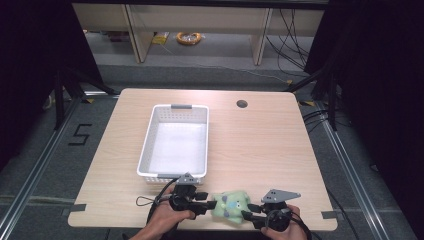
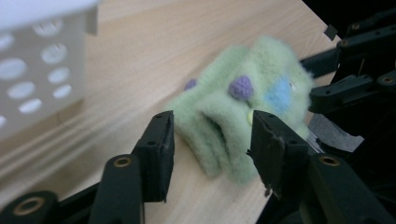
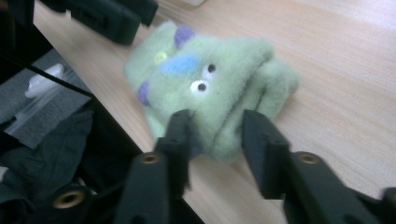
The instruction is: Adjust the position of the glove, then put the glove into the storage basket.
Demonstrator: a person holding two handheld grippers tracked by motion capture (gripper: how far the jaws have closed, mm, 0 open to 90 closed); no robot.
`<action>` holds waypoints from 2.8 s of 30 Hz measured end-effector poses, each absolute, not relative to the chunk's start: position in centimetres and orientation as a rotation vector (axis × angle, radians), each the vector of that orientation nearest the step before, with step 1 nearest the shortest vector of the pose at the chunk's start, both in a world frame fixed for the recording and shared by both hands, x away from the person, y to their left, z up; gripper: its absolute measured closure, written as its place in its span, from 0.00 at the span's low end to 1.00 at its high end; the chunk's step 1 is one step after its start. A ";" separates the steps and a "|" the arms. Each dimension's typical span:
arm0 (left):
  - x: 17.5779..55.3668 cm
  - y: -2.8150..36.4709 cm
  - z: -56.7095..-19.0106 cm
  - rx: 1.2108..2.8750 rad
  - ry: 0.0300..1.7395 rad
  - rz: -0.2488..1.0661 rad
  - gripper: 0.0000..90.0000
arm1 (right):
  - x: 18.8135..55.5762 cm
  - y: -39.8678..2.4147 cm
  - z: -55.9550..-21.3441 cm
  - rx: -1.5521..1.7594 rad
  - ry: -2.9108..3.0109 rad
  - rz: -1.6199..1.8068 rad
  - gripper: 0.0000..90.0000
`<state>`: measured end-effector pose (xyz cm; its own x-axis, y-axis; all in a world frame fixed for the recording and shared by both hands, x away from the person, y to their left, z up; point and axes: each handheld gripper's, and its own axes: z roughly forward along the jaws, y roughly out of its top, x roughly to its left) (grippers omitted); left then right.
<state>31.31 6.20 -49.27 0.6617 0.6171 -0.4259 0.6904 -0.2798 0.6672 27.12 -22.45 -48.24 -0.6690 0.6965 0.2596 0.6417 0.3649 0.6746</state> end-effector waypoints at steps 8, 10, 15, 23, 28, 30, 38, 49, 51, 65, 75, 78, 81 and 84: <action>31.5 5.2 -49.9 1.989 1.085 -0.156 0.40 | 28.4 -23.4 -47.4 1.316 2.449 1.242 0.54; 31.6 5.0 -50.1 1.994 1.082 -0.170 0.40 | 28.8 -23.0 -47.8 1.323 2.464 1.243 0.53; 32.1 4.8 -50.5 2.006 1.111 -0.182 0.40 | 29.4 -22.0 -48.2 1.307 2.523 1.180 0.55; 32.8 4.4 -50.9 1.998 1.095 -0.211 0.46 | 31.2 -22.4 -49.8 1.389 2.577 1.158 0.56; 32.7 4.0 -51.0 2.012 1.095 -0.195 0.51 | 31.7 -22.5 -50.4 1.432 2.603 1.199 0.58; 32.8 3.8 -51.2 2.003 1.058 -0.207 0.53 | 31.8 -22.5 -50.4 1.406 2.614 1.202 0.60; 32.7 3.9 -51.2 2.004 1.025 -0.190 0.68 | 32.0 -22.6 -50.8 1.401 2.635 1.297 0.71; 32.7 4.5 -50.8 1.983 1.024 -0.228 0.78 | 31.6 -23.0 -50.1 1.429 2.598 1.441 0.79; 32.6 4.6 -50.6 1.977 1.014 -0.251 0.78 | 31.4 -22.9 -50.0 1.450 2.590 1.446 0.79; 31.6 5.0 -49.3 1.986 0.985 -0.185 0.77 | 30.7 -22.7 -49.0 1.421 2.579 1.470 0.79; 30.9 5.8 -48.5 1.965 0.951 -0.187 0.77 | 30.3 -22.2 -47.9 1.350 2.578 1.487 0.79; 30.6 6.0 -48.2 1.951 0.950 -0.178 0.77 | 30.1 -22.0 -47.5 1.341 2.581 1.487 0.79; 30.4 6.2 -47.9 1.945 0.952 -0.161 0.77 | 29.9 -21.7 -47.1 1.324 2.585 1.489 0.79; 30.3 6.7 -47.5 1.942 0.945 -0.160 0.77 | 29.8 -21.4 -46.7 1.316 2.585 1.494 0.79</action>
